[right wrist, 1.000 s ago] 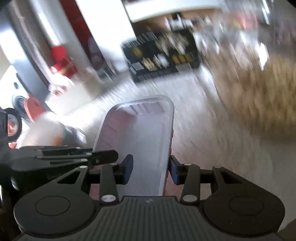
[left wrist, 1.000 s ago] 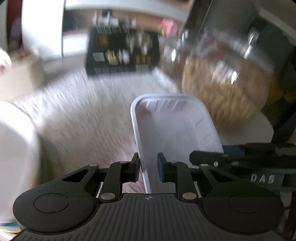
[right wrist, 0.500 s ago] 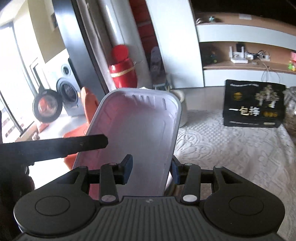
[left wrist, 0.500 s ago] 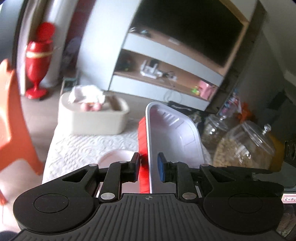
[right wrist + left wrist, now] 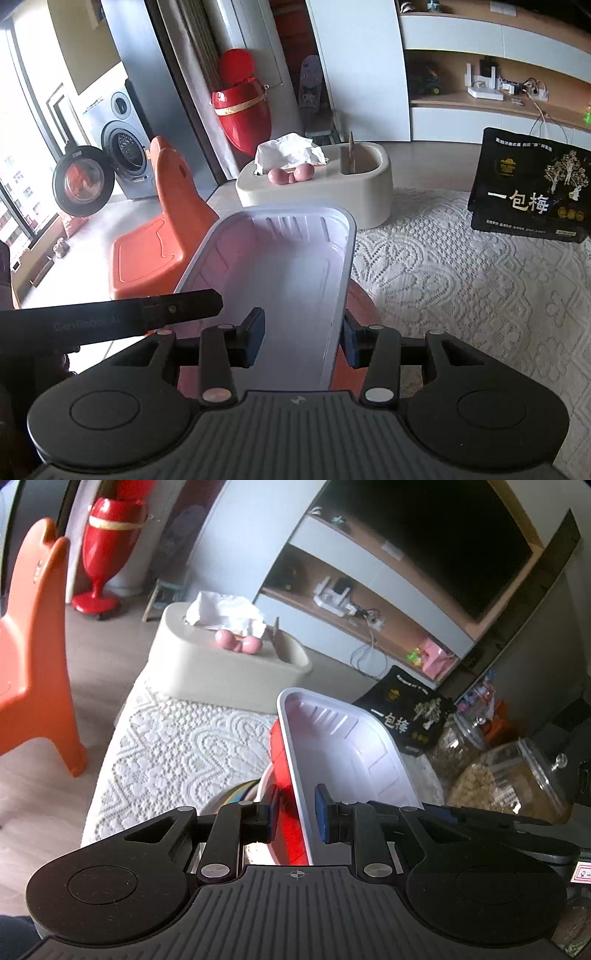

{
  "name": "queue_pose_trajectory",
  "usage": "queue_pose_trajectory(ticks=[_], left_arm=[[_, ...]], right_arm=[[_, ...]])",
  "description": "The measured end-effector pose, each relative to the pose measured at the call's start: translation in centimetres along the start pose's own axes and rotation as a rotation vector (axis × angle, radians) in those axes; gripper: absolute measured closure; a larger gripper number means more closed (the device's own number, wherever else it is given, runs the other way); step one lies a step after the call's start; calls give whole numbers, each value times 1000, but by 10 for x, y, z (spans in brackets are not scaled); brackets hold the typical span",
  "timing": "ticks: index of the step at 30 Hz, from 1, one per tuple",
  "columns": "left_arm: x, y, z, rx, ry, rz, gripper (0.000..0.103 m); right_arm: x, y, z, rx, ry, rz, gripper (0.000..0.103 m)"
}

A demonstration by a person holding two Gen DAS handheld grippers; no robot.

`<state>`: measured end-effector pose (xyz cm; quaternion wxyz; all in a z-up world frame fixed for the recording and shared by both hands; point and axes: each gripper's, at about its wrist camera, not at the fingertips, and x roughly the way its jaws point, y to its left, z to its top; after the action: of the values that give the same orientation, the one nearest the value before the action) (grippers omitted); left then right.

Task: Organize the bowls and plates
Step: 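Carry the tray with the left tool while the right tool lowers it onto the bowl stack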

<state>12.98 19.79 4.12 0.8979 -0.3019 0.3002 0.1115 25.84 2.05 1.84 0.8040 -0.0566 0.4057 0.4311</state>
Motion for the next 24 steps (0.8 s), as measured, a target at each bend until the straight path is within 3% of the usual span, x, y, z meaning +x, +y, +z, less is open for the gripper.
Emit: queue_pose_trajectory(ticks=[8, 24], left_arm=[[2, 10, -2, -42, 12, 0, 80], [-7, -5, -6, 1, 20, -15, 79]], right_arm=[[7, 9, -1, -26, 10, -5, 59], [-9, 6, -9, -29, -2, -19, 59]])
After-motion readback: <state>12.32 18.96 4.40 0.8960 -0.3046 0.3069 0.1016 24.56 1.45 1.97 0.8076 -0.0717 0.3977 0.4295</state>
